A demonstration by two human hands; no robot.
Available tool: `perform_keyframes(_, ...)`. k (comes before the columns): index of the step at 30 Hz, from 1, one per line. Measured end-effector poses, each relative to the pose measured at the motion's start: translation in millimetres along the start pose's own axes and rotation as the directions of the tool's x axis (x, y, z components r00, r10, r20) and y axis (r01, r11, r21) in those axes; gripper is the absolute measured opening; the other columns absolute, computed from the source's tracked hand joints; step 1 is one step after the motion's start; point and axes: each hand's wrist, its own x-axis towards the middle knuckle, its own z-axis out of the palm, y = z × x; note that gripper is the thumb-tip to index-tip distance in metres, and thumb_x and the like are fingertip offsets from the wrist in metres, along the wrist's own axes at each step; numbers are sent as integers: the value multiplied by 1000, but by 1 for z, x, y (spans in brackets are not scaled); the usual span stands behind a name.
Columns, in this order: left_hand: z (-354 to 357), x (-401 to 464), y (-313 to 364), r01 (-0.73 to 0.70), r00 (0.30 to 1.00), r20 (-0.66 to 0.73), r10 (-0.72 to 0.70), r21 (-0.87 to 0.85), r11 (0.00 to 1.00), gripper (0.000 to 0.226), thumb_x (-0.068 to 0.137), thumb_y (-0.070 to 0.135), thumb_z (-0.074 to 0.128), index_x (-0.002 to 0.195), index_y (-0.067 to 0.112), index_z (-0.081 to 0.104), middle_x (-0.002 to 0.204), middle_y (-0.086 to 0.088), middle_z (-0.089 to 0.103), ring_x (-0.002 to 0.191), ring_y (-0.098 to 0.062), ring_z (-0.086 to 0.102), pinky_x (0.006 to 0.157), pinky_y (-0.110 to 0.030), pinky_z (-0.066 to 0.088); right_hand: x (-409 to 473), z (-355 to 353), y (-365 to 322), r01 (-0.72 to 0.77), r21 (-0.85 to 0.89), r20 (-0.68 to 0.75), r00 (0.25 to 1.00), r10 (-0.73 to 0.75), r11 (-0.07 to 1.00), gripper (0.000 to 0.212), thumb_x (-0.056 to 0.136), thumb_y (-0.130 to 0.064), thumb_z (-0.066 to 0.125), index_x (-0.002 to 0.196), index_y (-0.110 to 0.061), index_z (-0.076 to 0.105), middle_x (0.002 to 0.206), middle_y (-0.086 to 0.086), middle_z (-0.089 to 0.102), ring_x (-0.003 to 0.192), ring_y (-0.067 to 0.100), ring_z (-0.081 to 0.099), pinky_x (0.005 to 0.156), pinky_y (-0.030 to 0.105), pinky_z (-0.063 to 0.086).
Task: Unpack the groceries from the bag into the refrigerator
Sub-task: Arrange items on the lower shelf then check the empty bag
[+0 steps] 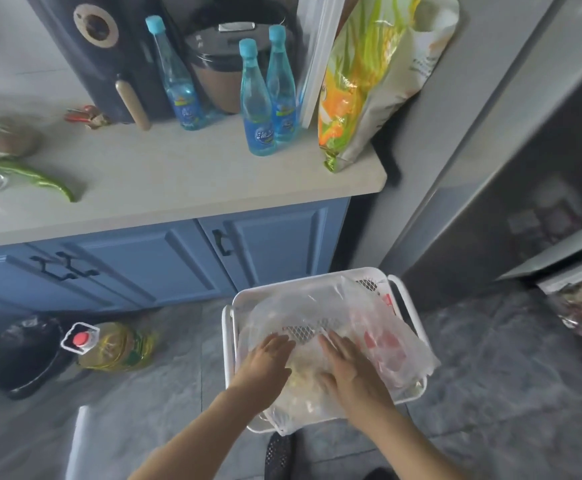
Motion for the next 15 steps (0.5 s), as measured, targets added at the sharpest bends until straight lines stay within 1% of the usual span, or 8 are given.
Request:
perform_keyframes(4,2,19,2,-20,999,40,20,5,1000,53,96,24,51,145,17,33,151,0,33,140,-17,26,113,-26,17,13,4,7,-30,-17,23,999,31,999,67,98,-32,47,152,-25,9,160,-6,6,146,21,10,116,31,15)
perform_keyframes(7,6,29,5,-7,996,88,8,-6,1000,63,94,28,56,147,16,26,154,0,28,141,-18,24,115,-30,16,18,22,2,-20,-27,54,998,22,999,72,96,-27,51,153,-24,6,160,-6,2,147,20,8,118,32,18)
perform_keyframes(8,10,31,5,-6,994,106,6,-4,1000,67,92,29,59,148,16,23,155,0,26,142,-18,23,116,-32,17,20,29,1,-21,-25,59,998,22,999,75,95,-27,53,152,-23,5,160,-6,1,147,21,7,119,32,17)
perform_keyframes(10,17,32,4,-10,987,161,7,15,1000,77,89,33,63,149,15,19,156,0,23,143,-17,20,118,-36,16,21,43,0,-22,-47,85,996,26,999,81,93,-30,57,152,-18,4,160,-3,-1,147,23,4,119,30,5)
perform_keyframes(11,21,32,3,-13,981,194,9,22,1000,81,87,34,65,150,15,18,157,0,21,145,-17,17,119,-37,14,22,46,-2,-16,-59,94,995,22,998,83,91,-31,60,152,-15,5,159,-2,-1,147,24,4,116,29,-2)
perform_keyframes(13,28,29,-4,-24,971,238,14,38,999,86,84,38,67,150,15,16,158,0,18,146,-17,13,120,-35,9,22,55,-9,-27,-20,84,996,28,999,88,89,-32,64,151,-7,7,154,-2,5,147,28,4,115,29,-5)
perform_keyframes(14,31,27,-7,-29,968,249,15,54,998,88,83,39,68,151,16,16,158,0,17,146,-17,12,119,-33,7,25,61,-13,-77,-82,76,994,83,994,91,88,-38,61,150,-4,3,151,-4,15,147,29,0,116,31,-5)
perform_keyframes(15,32,25,-11,-35,966,258,13,80,996,90,83,39,69,151,17,14,159,0,15,146,-17,11,118,-32,5,31,68,-11,-149,-184,78,983,165,972,102,84,-53,55,148,-1,-5,146,-9,27,146,32,-8,116,34,-8)
